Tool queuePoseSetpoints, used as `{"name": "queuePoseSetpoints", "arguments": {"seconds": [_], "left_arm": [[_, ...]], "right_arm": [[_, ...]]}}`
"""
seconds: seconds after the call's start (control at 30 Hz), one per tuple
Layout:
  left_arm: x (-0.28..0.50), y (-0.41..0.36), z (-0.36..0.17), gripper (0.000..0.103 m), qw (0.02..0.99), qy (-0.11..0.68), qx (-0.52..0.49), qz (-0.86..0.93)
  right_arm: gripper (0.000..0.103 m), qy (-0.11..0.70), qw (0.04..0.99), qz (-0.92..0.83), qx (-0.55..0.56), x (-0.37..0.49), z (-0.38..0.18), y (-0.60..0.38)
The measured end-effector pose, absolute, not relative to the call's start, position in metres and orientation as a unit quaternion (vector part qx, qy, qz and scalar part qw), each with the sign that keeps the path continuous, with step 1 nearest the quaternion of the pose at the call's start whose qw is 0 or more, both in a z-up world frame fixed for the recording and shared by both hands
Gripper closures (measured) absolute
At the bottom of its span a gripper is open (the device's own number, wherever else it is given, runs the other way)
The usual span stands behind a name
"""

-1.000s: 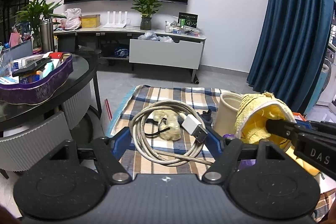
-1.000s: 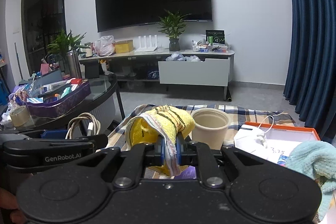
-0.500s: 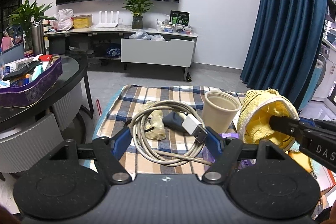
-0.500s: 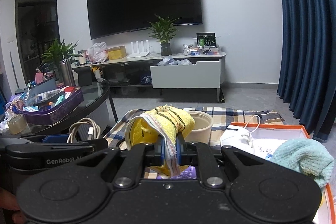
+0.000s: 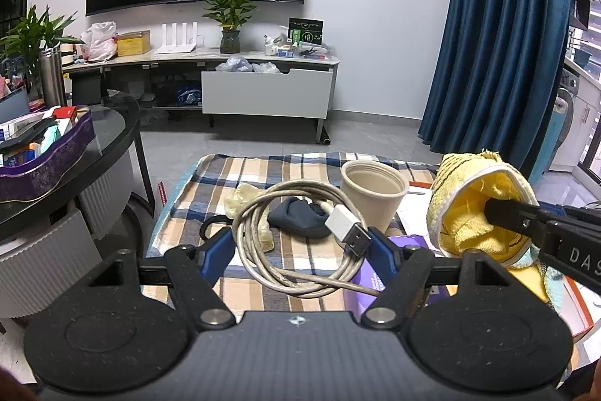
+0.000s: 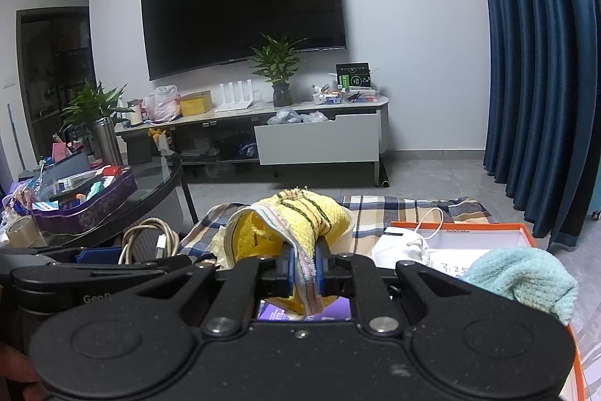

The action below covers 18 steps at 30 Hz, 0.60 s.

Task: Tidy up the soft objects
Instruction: 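Carry the cable and yellow towel with both grippers over the box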

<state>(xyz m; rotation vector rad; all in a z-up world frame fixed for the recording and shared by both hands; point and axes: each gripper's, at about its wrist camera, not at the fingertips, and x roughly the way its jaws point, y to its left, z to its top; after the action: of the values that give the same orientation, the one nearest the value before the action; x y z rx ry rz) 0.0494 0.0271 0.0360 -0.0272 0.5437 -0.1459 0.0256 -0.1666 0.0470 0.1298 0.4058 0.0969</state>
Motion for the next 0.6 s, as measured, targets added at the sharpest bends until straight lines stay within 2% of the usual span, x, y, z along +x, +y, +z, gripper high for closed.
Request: {"name": "queuePoseSetpoints", "arguments": {"seconds": [0.6], "left_arm": [[0.048,0.009,0.037,0.027,0.96,0.267,-0.002,-0.09]], "right_arm": [[0.09,0.201,0.976,0.032,0.074,0.02,0.047,-0.181]]}}
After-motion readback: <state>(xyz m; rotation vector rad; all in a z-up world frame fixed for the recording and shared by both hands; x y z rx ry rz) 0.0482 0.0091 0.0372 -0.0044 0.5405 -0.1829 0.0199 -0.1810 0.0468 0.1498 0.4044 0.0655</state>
